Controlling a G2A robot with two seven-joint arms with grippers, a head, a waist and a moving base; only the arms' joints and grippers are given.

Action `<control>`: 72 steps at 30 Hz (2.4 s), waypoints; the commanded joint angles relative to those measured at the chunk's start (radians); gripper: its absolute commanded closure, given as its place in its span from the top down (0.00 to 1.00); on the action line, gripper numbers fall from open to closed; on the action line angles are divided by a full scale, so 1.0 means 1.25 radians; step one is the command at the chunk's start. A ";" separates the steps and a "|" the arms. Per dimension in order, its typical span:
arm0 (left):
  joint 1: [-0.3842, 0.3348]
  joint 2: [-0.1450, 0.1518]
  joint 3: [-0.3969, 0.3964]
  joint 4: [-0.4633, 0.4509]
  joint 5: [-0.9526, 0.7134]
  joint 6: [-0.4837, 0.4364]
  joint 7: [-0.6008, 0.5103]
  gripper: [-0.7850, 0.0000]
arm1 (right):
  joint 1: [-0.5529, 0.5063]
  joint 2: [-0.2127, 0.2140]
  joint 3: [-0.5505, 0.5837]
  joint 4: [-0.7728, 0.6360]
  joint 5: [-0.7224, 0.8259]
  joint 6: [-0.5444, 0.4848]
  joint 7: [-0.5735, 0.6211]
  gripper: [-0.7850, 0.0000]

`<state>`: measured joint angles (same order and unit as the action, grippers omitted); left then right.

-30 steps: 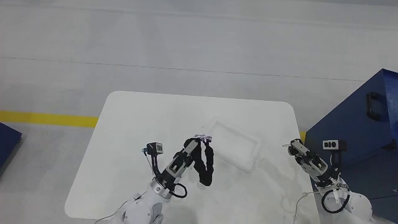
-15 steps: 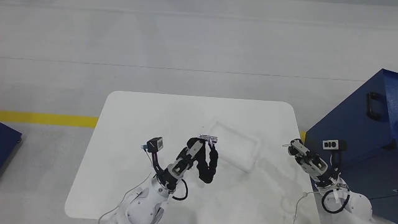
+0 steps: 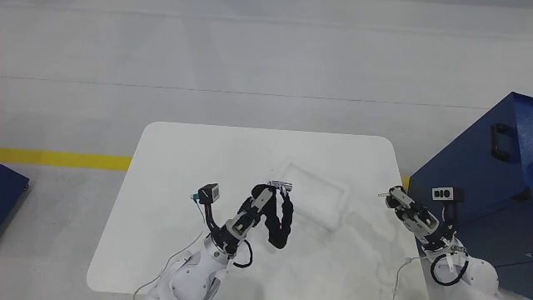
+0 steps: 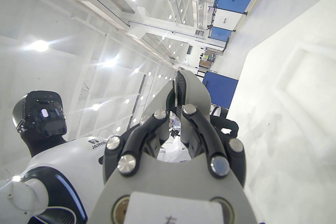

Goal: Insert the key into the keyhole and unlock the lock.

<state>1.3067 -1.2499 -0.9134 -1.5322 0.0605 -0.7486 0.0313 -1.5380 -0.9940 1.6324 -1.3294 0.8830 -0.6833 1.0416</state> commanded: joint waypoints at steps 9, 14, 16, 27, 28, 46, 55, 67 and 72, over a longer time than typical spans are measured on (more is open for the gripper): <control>-0.035 -0.016 0.001 0.078 0.135 -0.198 0.023 0.00 | -0.021 -0.005 -0.010 -0.093 -0.050 0.043 -0.064 0.00; -0.068 -0.028 -0.002 0.084 0.323 -0.211 0.085 0.00 | -0.043 -0.007 -0.022 -0.158 -0.084 0.101 -0.084 0.00; -0.076 -0.032 -0.001 0.087 0.399 -0.211 0.137 0.00 | -0.051 -0.007 -0.021 -0.182 -0.092 0.122 -0.087 0.00; -0.128 -0.046 0.041 0.151 0.716 -0.211 0.464 0.00 | -0.070 -0.012 -0.026 -0.221 -0.087 0.187 -0.105 0.00; -0.128 -0.046 0.041 0.151 0.716 -0.211 0.464 0.00 | -0.070 -0.012 -0.026 -0.221 -0.087 0.187 -0.105 0.00; -0.165 -0.050 0.022 0.125 0.970 -0.152 0.606 0.00 | -0.070 -0.012 -0.026 -0.221 -0.087 0.187 -0.105 0.00; -0.253 -0.046 0.117 0.174 1.233 -0.003 0.829 0.00 | -0.070 -0.012 -0.026 -0.221 -0.087 0.187 -0.105 0.00; -0.403 -0.035 0.299 0.334 1.317 0.243 1.075 0.00 | -0.070 -0.012 -0.026 -0.221 -0.087 0.187 -0.105 0.00; -0.455 -0.038 0.355 0.391 1.330 0.316 1.149 0.00 | -0.070 -0.012 -0.026 -0.221 -0.087 0.187 -0.105 0.00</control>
<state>0.7494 -1.2959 -0.4814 -1.0588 1.7233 -0.3726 1.4477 -1.6255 -1.0088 1.6002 -1.6058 0.7743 -0.4490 0.9108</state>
